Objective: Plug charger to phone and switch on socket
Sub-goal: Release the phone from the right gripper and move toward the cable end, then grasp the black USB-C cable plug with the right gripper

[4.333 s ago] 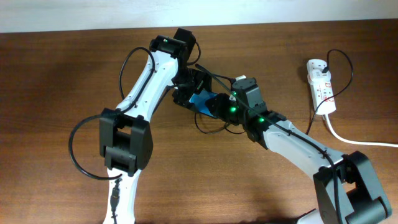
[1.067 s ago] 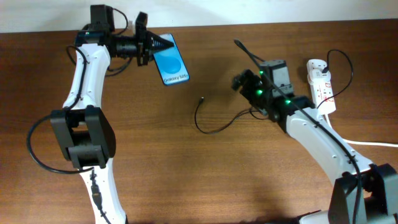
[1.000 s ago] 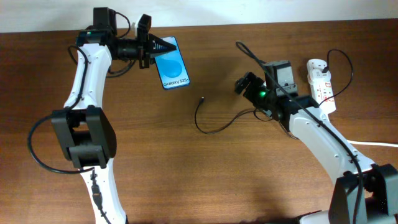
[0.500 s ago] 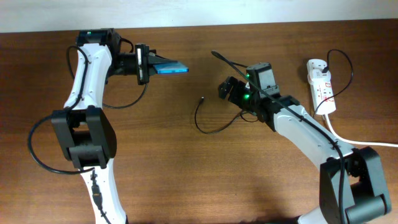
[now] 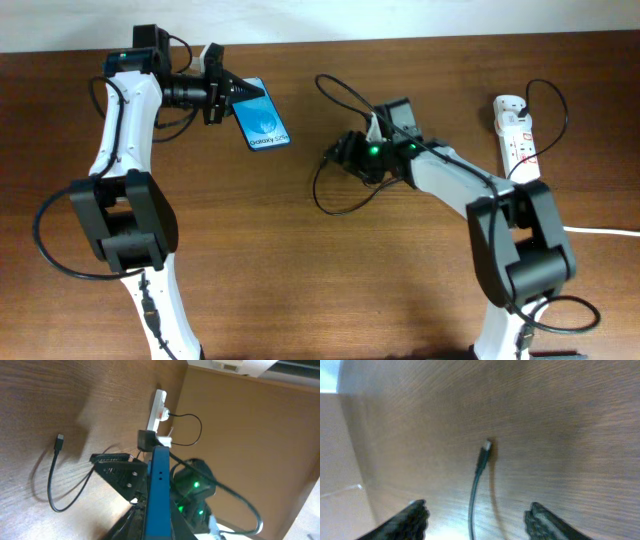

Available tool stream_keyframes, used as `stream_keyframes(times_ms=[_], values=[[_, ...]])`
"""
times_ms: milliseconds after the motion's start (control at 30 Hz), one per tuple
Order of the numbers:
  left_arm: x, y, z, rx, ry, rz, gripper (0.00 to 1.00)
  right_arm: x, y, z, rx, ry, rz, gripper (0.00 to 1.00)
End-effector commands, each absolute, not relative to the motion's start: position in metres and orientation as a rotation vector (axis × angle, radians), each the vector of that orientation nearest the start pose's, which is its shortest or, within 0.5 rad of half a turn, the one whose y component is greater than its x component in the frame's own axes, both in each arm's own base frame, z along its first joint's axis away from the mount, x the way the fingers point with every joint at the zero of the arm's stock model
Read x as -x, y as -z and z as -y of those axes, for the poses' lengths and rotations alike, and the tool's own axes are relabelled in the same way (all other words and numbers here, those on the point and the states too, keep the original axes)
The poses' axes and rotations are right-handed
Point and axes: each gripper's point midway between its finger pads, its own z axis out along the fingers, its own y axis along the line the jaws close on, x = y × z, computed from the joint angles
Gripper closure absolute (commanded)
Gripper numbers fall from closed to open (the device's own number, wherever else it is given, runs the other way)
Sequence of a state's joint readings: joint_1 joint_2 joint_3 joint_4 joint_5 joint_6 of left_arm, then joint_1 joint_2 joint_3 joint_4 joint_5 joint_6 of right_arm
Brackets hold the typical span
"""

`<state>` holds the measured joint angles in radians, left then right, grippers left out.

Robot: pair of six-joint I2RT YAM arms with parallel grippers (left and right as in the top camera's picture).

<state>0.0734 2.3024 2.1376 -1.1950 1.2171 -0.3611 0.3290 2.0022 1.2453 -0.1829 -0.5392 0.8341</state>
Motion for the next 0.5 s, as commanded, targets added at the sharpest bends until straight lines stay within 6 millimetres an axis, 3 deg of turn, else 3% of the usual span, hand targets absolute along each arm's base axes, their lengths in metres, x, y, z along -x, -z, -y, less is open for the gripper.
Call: stream_keyframes(times_ms=[0, 100, 200, 300, 467], values=[[-0.485, -0.21, 0.124, 0.286, 1.823, -2.487, 1.0, -0.423, -0.052, -0.268, -0.351, -1.193, -2.692, 0.5], [-0.486, -0.204, 0.122, 0.299, 1.771, -2.517, 1.0, -0.417, -0.033, -0.274, -0.383, -1.159, -2.736, 0.56], [-0.486, -0.204, 0.122, 0.299, 1.77, -2.517, 1.0, -0.415, -0.025, -0.273, -0.393, -1.138, -2.752, 0.57], [-0.486, -0.204, 0.122, 0.299, 1.77, -2.517, 1.0, -0.41, -0.002, -0.283, -0.383, -1.099, -2.782, 0.58], [-0.486, -0.204, 0.122, 0.299, 1.77, -2.518, 1.0, -0.419, 0.002, -0.28, -0.419, -1.02, -2.749, 0.65]])
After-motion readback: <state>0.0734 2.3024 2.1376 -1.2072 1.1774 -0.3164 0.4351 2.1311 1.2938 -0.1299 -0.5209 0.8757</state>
